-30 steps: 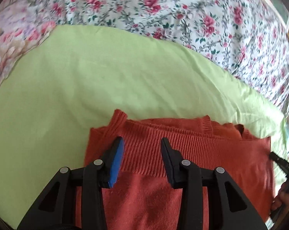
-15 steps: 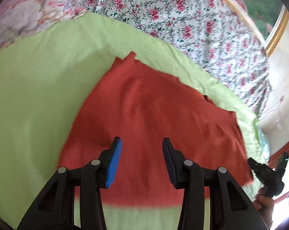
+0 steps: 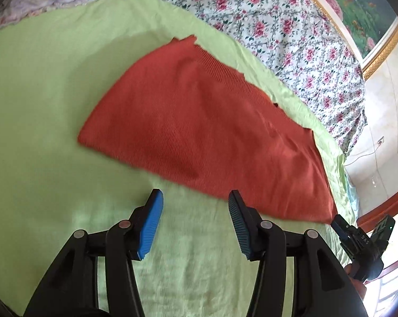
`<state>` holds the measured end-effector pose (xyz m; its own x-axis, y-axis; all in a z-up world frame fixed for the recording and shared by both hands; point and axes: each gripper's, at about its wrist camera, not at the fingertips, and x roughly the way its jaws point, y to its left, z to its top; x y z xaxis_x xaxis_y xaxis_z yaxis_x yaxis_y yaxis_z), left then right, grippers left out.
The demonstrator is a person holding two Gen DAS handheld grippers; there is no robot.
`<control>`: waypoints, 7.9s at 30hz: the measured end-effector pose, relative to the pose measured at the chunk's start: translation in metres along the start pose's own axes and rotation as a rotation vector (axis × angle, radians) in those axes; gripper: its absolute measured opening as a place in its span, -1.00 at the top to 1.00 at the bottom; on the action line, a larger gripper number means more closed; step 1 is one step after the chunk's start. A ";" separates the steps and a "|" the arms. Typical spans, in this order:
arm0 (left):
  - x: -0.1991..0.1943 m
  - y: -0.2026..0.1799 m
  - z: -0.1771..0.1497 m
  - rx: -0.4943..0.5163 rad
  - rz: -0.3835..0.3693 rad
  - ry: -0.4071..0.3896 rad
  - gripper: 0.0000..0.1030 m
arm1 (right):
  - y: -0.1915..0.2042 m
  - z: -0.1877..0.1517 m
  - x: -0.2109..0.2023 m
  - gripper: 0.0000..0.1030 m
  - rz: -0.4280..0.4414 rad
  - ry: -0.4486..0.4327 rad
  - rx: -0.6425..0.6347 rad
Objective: Fold small clothes
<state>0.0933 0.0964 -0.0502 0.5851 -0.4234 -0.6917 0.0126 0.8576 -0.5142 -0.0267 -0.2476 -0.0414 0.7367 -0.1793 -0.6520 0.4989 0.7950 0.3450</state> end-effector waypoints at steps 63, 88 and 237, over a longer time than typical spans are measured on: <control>0.098 -0.258 -0.019 0.582 -0.212 -0.019 0.88 | 0.108 0.144 0.133 0.72 0.368 0.292 -0.284; 0.151 -0.278 -0.050 0.564 -0.313 0.195 0.29 | -0.028 0.131 0.108 0.57 0.090 0.219 -0.189; -0.080 0.003 -0.068 0.449 -0.060 -0.033 0.64 | 0.083 -0.039 0.002 0.84 0.189 0.252 -0.202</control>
<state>-0.0084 0.1130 -0.0307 0.5979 -0.4732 -0.6469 0.3934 0.8765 -0.2776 -0.0019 -0.1596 -0.0408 0.6589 0.1098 -0.7441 0.2459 0.9035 0.3511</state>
